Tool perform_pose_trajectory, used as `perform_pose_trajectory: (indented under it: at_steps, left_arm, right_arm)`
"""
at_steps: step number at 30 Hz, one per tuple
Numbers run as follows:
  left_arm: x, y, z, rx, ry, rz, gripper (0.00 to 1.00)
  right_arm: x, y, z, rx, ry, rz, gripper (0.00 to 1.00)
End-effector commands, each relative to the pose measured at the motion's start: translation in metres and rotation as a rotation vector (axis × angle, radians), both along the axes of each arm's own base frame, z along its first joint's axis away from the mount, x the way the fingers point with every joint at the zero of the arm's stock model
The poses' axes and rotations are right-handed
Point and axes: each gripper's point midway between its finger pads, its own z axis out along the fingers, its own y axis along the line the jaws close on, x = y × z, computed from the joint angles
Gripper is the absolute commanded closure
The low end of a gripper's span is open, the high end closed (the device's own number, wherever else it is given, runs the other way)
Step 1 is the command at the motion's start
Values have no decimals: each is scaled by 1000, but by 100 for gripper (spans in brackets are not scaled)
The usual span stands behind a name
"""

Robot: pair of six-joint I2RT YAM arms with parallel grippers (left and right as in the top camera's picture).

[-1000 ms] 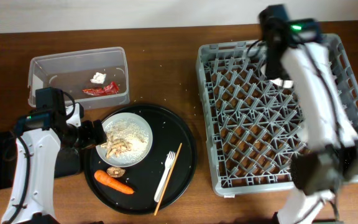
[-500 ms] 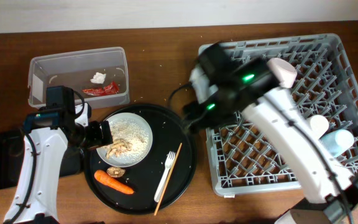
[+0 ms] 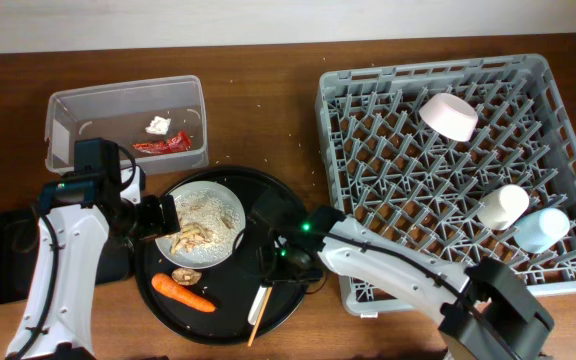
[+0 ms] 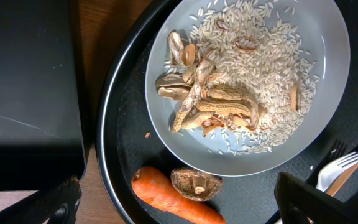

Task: Sort waste into correct bins and load items into the dishwasher rack
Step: 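Reach the right gripper to the wooden chopstick and grasp it, then carry the chopstick with the right gripper and drop it in the rack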

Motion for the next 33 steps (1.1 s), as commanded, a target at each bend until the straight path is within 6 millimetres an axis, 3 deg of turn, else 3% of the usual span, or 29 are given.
perform_pose_trajectory:
  at_steps: [1,5,7,12,20,24,27,29,30,33]
  left_arm:
    - [1,1,5,8,-15,8,1]
    - [1,1,5,8,-15,8,1]
    - [1,1,5,7,-15,9,1]
    - [1,1,5,8,-15,8,1]
    - [1,1,5,8,-15,8,1]
    - [1,1,5,8,-16,8,1]
    - [1,1,5,8,-16,9,1]
    - [1,1,5,8,-16,8,1]
    - [1,1,5,8,-16,8,1]
    - [1,1,5,8,-16,8,1]
  right_arm:
    - [-14,9,-20,-35,19,28,49]
    - [-17,7,-42,-104,63,-63,51]
    - [-15,9,-46,-105,64,-81,58]
    - [-17,5,-57,-138,89,-110,62]
    - [-14,8,-55,-120,85,-115,91]
    - [-7,7,-44,-104,47,-120,96]
    - [12,-5,-21,-97,-17,-100,96]
    - [33,-17,13,-78,-101,-42,96]
    - [45,-29,38,-83,-160,-13,96]
    - [80,-90,112,-180,-345,-26,96]
